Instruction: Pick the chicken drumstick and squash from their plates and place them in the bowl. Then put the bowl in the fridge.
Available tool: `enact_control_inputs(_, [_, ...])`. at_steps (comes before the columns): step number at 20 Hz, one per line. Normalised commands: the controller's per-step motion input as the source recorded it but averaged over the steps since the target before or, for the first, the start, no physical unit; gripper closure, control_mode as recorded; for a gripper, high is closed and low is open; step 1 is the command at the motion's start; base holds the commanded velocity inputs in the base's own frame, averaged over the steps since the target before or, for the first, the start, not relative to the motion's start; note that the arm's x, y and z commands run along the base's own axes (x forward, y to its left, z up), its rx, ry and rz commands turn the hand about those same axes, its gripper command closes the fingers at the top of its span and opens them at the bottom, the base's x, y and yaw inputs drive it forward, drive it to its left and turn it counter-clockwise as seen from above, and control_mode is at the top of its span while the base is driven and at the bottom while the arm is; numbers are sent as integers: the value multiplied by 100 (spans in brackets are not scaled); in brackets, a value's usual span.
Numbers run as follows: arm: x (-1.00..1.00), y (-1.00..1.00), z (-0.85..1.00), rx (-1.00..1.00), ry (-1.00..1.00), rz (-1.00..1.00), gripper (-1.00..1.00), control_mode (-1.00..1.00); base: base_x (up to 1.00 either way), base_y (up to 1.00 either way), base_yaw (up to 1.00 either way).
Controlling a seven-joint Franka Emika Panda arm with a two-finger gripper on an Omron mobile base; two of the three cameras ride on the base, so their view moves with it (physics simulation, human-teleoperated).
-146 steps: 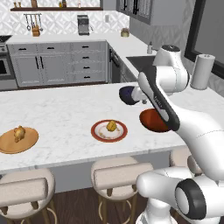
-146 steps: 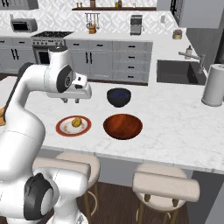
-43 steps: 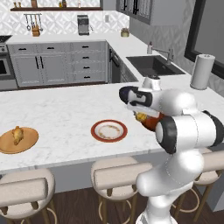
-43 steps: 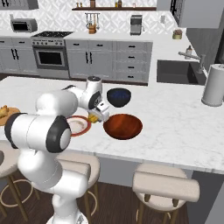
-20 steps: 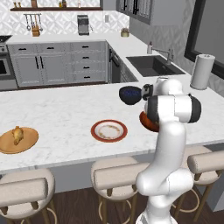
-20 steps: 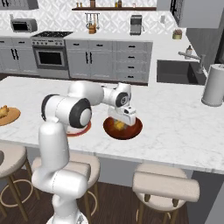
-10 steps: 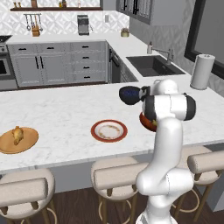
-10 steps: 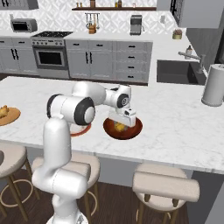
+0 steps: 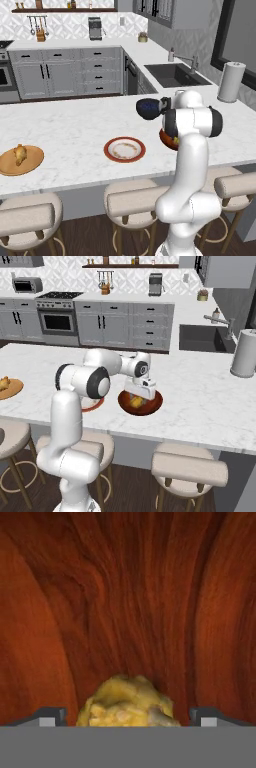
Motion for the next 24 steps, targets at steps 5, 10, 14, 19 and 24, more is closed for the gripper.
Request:
enact_control_inputs(5, [-29, 4, 21, 0, -3, 4, -100, -100, 0, 0, 0])
enact_control_inputs(10, [-86, 24, 79, -2, -20, 10, -100, -100, 0, 0, 0])
enact_control_inputs(14, [-100, 63, 43, -9, -19, 18, -100, -100, 0, 0, 0])
enact_control_inputs(19, [-95, 98, 13, -10, -6, 25, -100, -100, 0, 0, 0])
enact_control_inputs(24, [-35, 100, 20, 0, 0, 25, -100, -100, 0, 0, 0])
